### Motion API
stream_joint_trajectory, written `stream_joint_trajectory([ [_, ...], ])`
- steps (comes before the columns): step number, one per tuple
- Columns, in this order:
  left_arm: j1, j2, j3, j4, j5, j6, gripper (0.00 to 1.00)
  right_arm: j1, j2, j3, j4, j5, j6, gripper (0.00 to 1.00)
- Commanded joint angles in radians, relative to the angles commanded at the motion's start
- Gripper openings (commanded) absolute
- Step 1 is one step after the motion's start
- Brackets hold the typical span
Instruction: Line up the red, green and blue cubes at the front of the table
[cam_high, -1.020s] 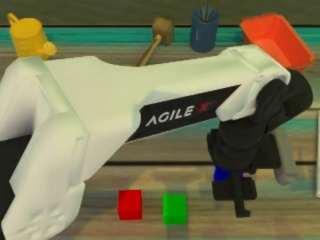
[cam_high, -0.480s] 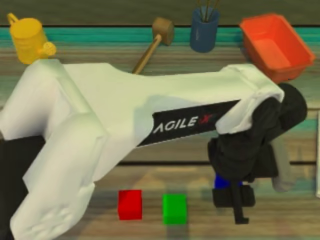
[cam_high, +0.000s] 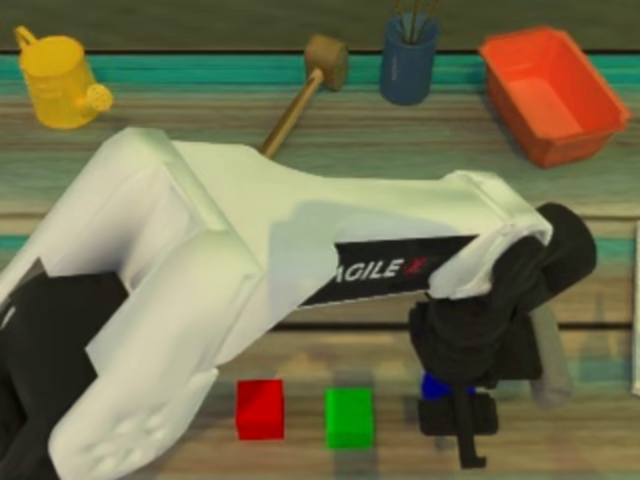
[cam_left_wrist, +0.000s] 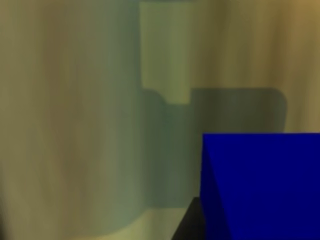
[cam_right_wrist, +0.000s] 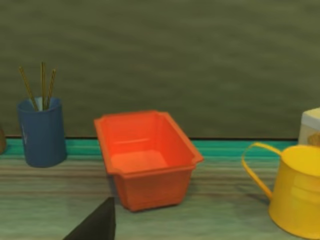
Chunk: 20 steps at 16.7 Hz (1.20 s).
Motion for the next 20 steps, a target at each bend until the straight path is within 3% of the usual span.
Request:
stream_joint_trajectory([
  [13, 0.000, 0.000, 0.000, 0.000, 0.000, 0.000, 0.98, 0.000, 0.000, 0.000, 0.000, 0.000, 0.000, 1.00],
  [20, 0.000, 0.000, 0.000, 0.000, 0.000, 0.000, 1.00, 0.000, 0.000, 0.000, 0.000, 0.000, 0.000, 1.00],
])
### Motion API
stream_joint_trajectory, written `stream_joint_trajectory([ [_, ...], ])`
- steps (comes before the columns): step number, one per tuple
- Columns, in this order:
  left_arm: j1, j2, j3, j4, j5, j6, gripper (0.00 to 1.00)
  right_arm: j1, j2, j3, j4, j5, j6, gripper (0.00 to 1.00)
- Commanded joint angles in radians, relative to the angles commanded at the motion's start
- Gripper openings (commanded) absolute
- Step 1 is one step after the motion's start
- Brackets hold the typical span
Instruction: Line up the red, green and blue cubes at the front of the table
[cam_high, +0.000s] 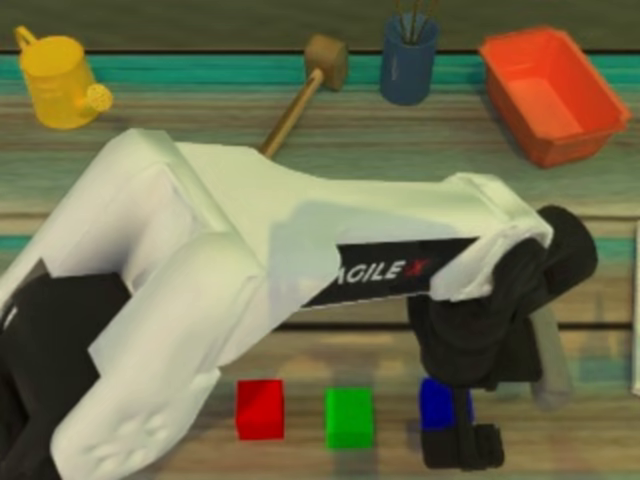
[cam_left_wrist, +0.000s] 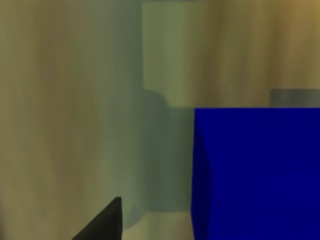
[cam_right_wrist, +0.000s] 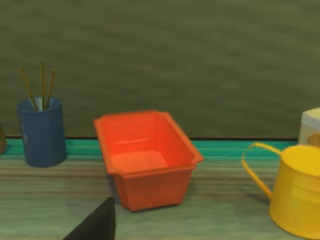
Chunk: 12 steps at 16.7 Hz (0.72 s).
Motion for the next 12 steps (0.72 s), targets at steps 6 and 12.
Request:
stream_joint_trajectory([
  [6, 0.005, -0.019, 0.065, -0.076, 0.000, 0.003, 1.00, 0.000, 0.000, 0.000, 0.000, 0.000, 0.000, 1.00],
  [12, 0.022, -0.064, 0.177, -0.240, -0.001, -0.001, 1.00, 0.000, 0.000, 0.000, 0.000, 0.000, 0.000, 1.00],
])
